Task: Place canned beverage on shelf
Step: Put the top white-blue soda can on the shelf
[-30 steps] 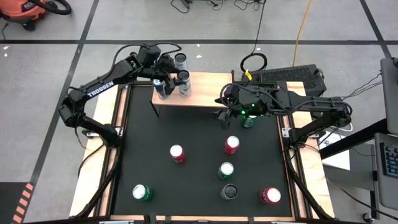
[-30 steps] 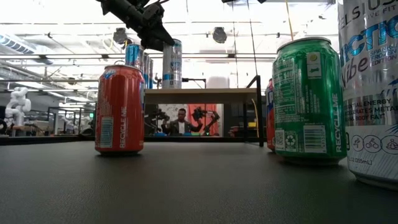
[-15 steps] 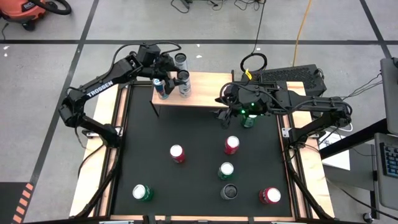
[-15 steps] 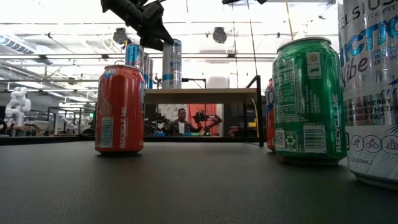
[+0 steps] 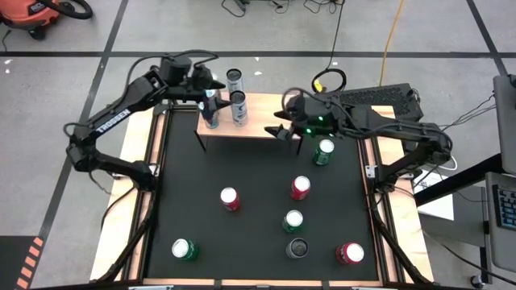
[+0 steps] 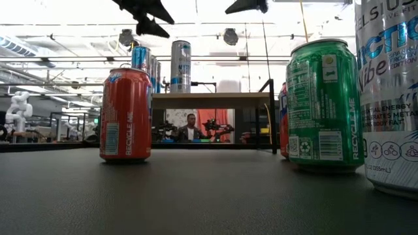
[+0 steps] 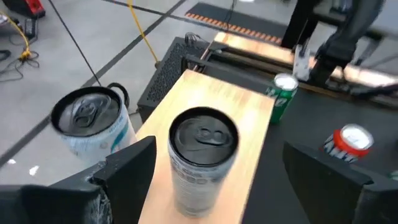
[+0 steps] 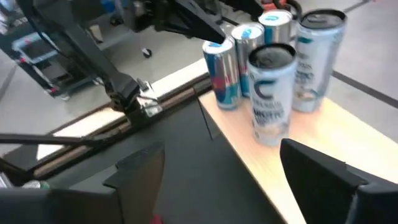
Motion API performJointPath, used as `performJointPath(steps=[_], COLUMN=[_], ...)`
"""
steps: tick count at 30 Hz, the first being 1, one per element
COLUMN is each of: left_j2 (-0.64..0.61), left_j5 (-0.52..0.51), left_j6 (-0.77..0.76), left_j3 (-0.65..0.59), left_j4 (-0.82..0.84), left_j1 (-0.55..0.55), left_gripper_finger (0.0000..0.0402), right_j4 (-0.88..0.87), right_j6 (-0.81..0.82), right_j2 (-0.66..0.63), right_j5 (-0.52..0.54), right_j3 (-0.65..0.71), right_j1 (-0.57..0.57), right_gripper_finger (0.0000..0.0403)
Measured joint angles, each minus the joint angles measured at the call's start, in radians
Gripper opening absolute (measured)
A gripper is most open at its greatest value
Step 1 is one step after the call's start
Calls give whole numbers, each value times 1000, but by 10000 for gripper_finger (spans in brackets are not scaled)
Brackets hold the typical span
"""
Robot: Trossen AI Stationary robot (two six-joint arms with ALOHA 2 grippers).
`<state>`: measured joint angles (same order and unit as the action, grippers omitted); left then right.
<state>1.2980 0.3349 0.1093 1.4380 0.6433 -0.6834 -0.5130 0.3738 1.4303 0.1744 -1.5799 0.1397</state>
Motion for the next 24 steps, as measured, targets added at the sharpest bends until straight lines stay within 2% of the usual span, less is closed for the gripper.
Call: performJointPath(steps=[3,8,12,17,21,24], left_j2=[-48,-119,-159,-166,-168,-167], left_j5=[-1,0,-5,1,2,-53], left_j6=[-49,-182,-219,-378,-409,-392], left_j3=[0,0,-1,-23,-24,-24], left_j4=[-2,8,65,116,110,118], left_j1=[18,55,96,124,155,199], left_gripper_finger=[343,343,343,343,343,343], right_j4=[79,199,243,233,220,213], right_j6=[-18,-65,-106,-136,-184,-190], right_j2=[55,164,231,291,327,356], right_j5=[-50,-47,-46,-48,-121,-155], right_j3=[-1,-1,-1,-1,-1,-1], right_j1=[40,87,124,169,189,197], right_gripper_finger=[277,248,221,181,152,134])
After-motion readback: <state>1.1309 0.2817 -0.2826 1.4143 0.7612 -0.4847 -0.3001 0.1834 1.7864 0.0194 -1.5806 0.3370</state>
